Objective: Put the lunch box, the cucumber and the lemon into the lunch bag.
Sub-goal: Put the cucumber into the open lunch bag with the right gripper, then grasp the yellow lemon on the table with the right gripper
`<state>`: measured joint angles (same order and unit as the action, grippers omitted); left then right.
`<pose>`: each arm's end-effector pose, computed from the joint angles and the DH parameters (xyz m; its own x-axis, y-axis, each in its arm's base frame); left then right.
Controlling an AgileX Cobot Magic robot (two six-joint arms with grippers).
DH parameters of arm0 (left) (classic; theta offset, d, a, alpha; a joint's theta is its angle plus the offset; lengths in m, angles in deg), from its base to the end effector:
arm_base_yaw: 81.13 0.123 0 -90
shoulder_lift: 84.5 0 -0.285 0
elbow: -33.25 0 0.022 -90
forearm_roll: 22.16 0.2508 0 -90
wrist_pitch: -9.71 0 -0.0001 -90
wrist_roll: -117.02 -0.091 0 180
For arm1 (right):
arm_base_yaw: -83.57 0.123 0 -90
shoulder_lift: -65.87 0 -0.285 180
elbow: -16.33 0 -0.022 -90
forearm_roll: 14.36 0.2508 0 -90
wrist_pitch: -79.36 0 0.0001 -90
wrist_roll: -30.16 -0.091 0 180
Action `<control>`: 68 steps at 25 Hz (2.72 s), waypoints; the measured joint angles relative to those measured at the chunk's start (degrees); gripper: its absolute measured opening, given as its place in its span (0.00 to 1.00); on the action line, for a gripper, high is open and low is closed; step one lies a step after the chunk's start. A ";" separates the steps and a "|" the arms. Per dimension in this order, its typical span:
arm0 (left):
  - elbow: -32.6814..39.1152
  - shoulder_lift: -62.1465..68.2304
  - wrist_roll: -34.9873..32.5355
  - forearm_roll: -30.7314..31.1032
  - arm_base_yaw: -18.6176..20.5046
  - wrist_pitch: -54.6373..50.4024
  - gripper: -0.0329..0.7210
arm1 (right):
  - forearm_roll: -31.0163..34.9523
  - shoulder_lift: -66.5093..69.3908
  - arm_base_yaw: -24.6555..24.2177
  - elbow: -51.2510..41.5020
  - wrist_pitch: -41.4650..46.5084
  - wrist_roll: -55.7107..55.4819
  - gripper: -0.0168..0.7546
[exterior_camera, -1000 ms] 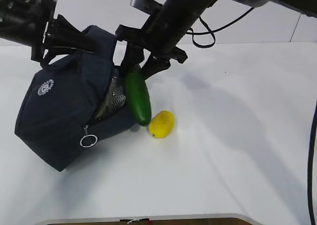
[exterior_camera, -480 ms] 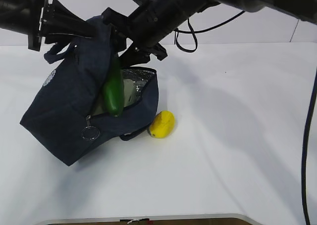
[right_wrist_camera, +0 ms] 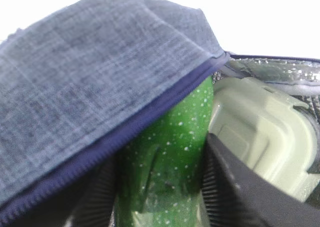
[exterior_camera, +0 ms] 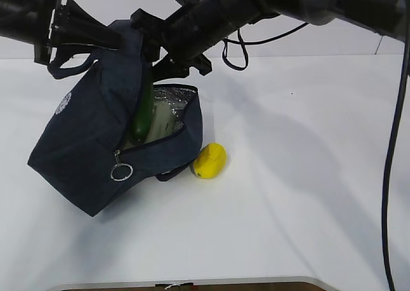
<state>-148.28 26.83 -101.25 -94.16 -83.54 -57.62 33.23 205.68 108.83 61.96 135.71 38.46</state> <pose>0.3675 -0.0954 0.2879 -0.9161 -0.0579 -0.3968 0.3293 0.4562 -0.8267 0.4427 0.2708 0.2559 -0.9056 -0.0873 -0.4151 -0.3738 0.6269 0.6836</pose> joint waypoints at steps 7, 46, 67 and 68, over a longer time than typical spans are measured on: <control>0.00 -0.05 0.00 0.11 0.00 0.09 0.02 | 0.00 0.00 0.00 0.00 -0.09 0.00 0.53; 0.00 -0.66 2.71 18.41 6.77 0.47 0.02 | -3.45 0.00 -2.39 4.13 13.64 -0.29 0.69; 0.00 -0.66 4.94 20.34 8.21 2.89 0.02 | -35.50 -5.82 3.34 4.45 14.96 -23.18 0.69; 0.00 -0.66 4.94 20.44 8.21 2.89 0.02 | -36.78 -6.07 3.72 4.45 14.96 -23.55 0.69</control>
<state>-148.28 26.16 -96.32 -73.72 -75.32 -54.73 -3.54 199.61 112.54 66.41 150.67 14.90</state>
